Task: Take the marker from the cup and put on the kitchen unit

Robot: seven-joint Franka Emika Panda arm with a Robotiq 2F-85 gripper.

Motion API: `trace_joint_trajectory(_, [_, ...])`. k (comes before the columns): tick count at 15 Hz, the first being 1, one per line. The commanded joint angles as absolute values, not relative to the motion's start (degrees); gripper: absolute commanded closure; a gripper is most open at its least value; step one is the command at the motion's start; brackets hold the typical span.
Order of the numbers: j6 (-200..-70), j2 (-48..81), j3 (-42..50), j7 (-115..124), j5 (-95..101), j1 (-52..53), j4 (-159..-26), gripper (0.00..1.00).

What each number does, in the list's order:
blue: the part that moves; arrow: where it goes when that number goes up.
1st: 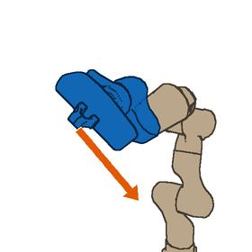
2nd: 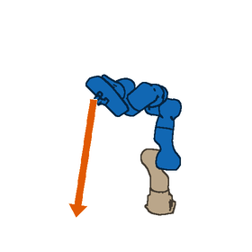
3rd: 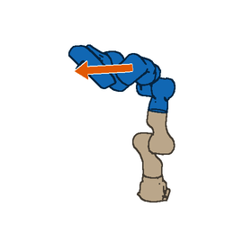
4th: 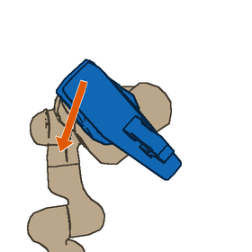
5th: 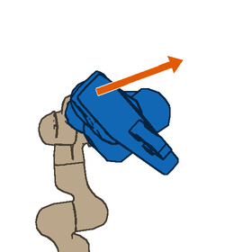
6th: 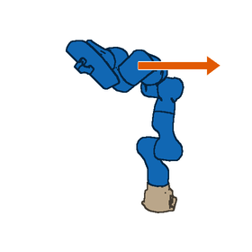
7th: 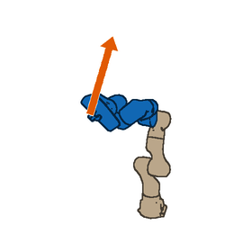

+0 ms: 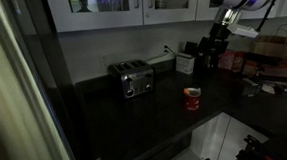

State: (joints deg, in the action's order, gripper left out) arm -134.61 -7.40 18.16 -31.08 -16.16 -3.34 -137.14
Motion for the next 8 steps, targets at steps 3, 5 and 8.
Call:
trace_joint_trajectory(3, [-145.86,1.41,14.51,-46.24,-16.37,-4.44,-134.59,0.0])
trace_joint_trajectory(5, [-149.08,5.32,12.66,-51.55,-17.45,-5.39,-133.07,0.0])
trace_joint_trajectory(8, [-150.75,10.82,9.14,-56.28,-18.07,-8.27,-130.43,0.01])
